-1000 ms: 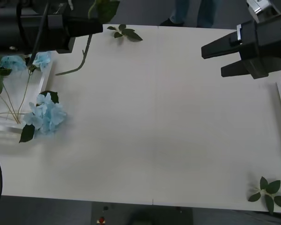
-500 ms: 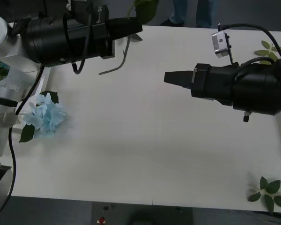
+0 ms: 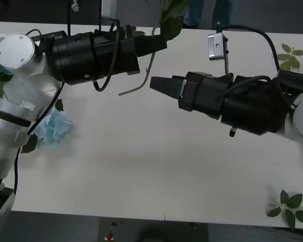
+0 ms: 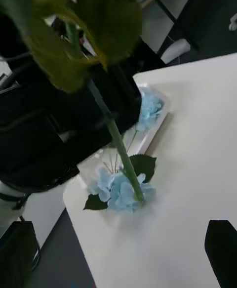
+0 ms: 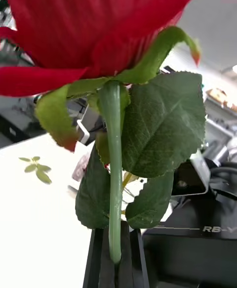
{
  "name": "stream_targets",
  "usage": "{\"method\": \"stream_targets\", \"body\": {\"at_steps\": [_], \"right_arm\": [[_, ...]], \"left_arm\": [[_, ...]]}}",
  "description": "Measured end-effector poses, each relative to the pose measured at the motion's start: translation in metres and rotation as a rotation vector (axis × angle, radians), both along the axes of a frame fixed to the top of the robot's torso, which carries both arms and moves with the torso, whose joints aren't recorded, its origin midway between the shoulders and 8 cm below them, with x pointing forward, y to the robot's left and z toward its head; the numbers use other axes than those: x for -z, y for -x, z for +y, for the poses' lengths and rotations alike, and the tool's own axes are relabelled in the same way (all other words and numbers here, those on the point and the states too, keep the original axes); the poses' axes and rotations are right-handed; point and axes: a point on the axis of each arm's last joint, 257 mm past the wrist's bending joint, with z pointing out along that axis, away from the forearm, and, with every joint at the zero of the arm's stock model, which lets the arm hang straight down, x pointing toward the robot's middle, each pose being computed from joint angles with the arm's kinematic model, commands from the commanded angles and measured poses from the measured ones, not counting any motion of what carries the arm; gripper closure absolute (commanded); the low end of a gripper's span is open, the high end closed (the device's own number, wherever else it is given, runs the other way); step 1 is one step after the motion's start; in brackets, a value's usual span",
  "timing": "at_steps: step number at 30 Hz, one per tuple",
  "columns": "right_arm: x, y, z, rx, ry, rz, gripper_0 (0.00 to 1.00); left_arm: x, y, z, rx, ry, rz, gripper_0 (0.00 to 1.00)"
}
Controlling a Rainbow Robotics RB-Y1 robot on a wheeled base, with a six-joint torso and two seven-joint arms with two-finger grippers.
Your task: Put the red flowers into the right box and the blue flowers into the left box
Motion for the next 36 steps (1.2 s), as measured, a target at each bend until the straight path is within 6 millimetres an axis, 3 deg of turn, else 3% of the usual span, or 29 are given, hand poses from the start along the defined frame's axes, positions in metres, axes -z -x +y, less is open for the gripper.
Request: {"method": "stream_targets", "body": {"at_steps": [9, 16, 24, 36], "right_arm": [[0.015, -0.023, 0.013, 0.018, 0.007, -0.038, 0.0], [0.032, -0.022, 0.011, 0.001, 0.045, -0.01, 0.0], [0.062, -0.008, 0.014, -0.022, 0.083, 0.034, 0.0], [0.064, -0.019, 0.021, -0.015, 0.086, 0.014, 0.0]], "left_arm": [[0.019, -0.012, 0.003, -0.045, 0.047, 0.197, 1.0], [0.02, -0.012, 0.003, -0.046, 0.047, 0.199, 1.0], [0.013, -0.011, 0.002, -0.048, 0.055, 0.183, 1.0], [0.014, -0.011, 0.002, -0.051, 0.048, 0.178, 1.0]]}}
